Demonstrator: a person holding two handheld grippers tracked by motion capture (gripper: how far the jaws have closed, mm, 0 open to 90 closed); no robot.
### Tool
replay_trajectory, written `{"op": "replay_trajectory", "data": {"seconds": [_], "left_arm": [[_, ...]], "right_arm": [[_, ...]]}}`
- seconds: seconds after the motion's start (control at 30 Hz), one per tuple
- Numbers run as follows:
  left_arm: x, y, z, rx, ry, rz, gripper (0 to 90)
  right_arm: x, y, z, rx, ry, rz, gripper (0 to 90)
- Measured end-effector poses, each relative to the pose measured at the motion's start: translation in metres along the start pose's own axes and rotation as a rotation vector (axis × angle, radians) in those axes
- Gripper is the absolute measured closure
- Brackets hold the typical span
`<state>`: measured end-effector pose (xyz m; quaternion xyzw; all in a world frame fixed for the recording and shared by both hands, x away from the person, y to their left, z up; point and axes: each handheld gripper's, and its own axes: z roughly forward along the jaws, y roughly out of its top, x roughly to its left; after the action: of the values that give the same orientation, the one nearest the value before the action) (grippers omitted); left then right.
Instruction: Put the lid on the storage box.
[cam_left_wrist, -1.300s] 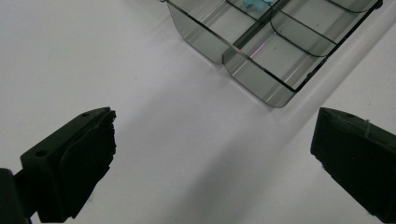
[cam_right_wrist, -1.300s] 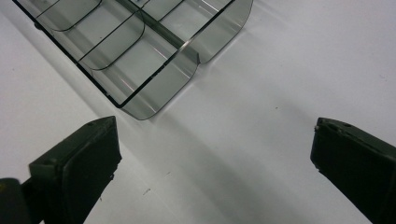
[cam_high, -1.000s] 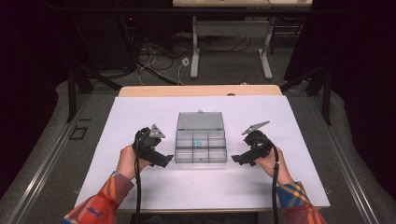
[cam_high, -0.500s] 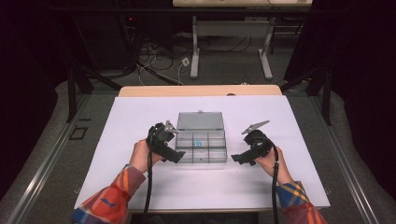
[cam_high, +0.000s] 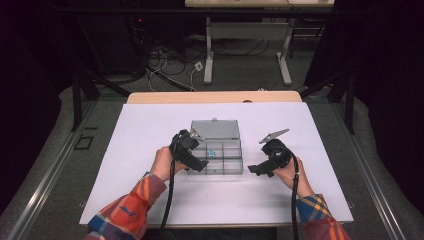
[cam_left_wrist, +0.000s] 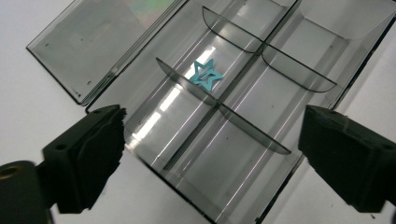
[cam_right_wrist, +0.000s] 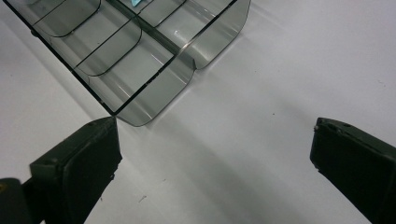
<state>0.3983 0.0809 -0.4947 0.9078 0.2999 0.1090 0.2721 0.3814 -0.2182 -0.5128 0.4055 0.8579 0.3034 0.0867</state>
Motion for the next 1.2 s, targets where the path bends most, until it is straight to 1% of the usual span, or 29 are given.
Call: {"op": "replay_trajectory", "data": {"seconds": [0.07, 0.1, 0.13, 0.17, 0.23, 0.3, 0.43, 0.47, 0.5, 0.53, 0.57, 0.6, 0.63, 0.67, 0.7, 0.73, 0.8, 0.83, 0.9, 0.93, 0.97, 1.0, 1.03, 1.07, 1.1, 1.13, 1.17, 1.2], "left_arm": [[0.0, 0.002, 0.004, 0.006, -0.011, 0.004, 11.6], [0.0, 0.003, 0.006, 0.011, -0.015, 0.001, 13.5], [0.001, 0.004, 0.009, 0.012, -0.019, -0.001, 16.0], [0.001, 0.005, 0.011, 0.021, -0.023, -0.002, 16.4], [0.001, 0.006, 0.015, 0.027, -0.032, -0.011, 22.0], [0.002, 0.007, 0.019, 0.042, -0.043, -0.007, 25.2], [0.001, 0.008, 0.026, 0.06, -0.043, -0.004, 36.0], [0.0, 0.008, 0.027, 0.06, -0.044, -0.004, 40.1], [0.0, 0.008, 0.028, 0.067, -0.054, -0.005, 42.2], [0.0, 0.008, 0.03, 0.069, -0.051, -0.009, 44.3], [0.0, 0.008, 0.031, 0.067, -0.057, -0.009, 46.4], [0.0, 0.009, 0.032, 0.072, -0.064, -0.008, 48.0], [0.0, 0.009, 0.033, 0.074, -0.063, -0.014, 49.7], [0.001, 0.009, 0.034, 0.08, -0.06, -0.003, 51.5], [0.0, 0.009, 0.036, 0.078, -0.065, -0.018, 53.0], [0.001, 0.009, 0.037, 0.086, -0.067, -0.019, 54.4], [0.001, 0.008, 0.04, 0.091, -0.061, -0.027, 56.4], [0.002, 0.008, 0.04, 0.096, -0.055, -0.025, 57.1], [0.004, 0.008, 0.04, 0.083, -0.056, -0.029, 58.8], [0.004, 0.007, 0.039, 0.077, -0.059, -0.034, 60.3], [0.005, 0.007, 0.039, 0.08, -0.061, -0.036, 60.9], [0.005, 0.007, 0.04, 0.085, -0.06, -0.04, 60.6], [0.005, 0.007, 0.04, 0.083, -0.058, -0.042, 60.1], [0.005, 0.007, 0.04, 0.084, -0.058, -0.046, 59.8], [0.006, 0.008, 0.041, 0.085, -0.055, -0.049, 59.3], [0.005, 0.008, 0.041, 0.091, -0.055, -0.054, 58.4], [0.006, 0.008, 0.042, 0.094, -0.055, -0.057, 57.9], [0.006, 0.008, 0.043, 0.098, -0.055, -0.057, 57.5]], "right_arm": [[0.0, 0.0, 0.0, 0.004, 0.008, 0.012, 1.5], [0.0, 0.0, 0.0, 0.004, 0.003, 0.01, 1.5], [-0.001, -0.001, 0.001, 0.004, 0.0, -0.011, 1.5], [-0.001, -0.001, 0.001, 0.002, -0.003, -0.011, 1.5], [-0.001, -0.001, 0.002, 0.003, -0.002, -0.005, 1.6], [0.0, -0.001, 0.002, 0.005, 0.0, -0.005, 1.6], [0.0, 0.0, 0.003, 0.008, 0.009, -0.007, 1.8], [0.0, 0.0, 0.003, 0.008, 0.009, -0.009, 1.8], [0.0, -0.001, 0.003, 0.004, 0.01, -0.009, 1.8], [-0.001, -0.001, 0.003, 0.006, 0.005, -0.019, 2.0], [0.0, -0.001, 0.004, -0.002, -0.003, -0.017, 2.2], [0.001, 0.0, 0.003, 0.016, -0.001, -0.002, 2.4], [0.0, -0.001, 0.004, 0.011, 0.0, -0.014, 2.4], [0.0, -0.001, 0.004, 0.013, 0.002, -0.018, 2.4], [0.0, -0.001, 0.004, 0.013, 0.006, -0.018, 2.4], [0.0, -0.001, 0.004, 0.011, 0.006, -0.012, 2.4], [0.0, -0.001, 0.004, 0.009, 0.003, -0.013, 2.5], [0.0, -0.001, 0.004, 0.008, 0.003, -0.011, 2.9], [0.0, -0.001, 0.005, 0.008, -0.001, 0.0, 3.7], [0.0, -0.001, 0.005, 0.01, -0.004, -0.002, 3.8], [0.0, 0.0, 0.006, 0.008, -0.005, 0.002, 3.8], [-0.001, 0.0, 0.006, 0.007, -0.012, -0.006, 3.9], [-0.001, 0.0, 0.006, 0.005, -0.008, -0.008, 4.0], [0.0, 0.001, 0.006, 0.01, -0.009, 0.009, 4.0], [0.0, 0.0, 0.006, 0.007, -0.009, -0.005, 4.1], [0.0, 0.001, 0.006, 0.023, -0.011, -0.004, 4.1], [0.0, 0.001, 0.006, 0.022, -0.001, 0.001, 4.2], [0.0, 0.001, 0.008, 0.001, -0.007, 0.005, 4.4]]}}
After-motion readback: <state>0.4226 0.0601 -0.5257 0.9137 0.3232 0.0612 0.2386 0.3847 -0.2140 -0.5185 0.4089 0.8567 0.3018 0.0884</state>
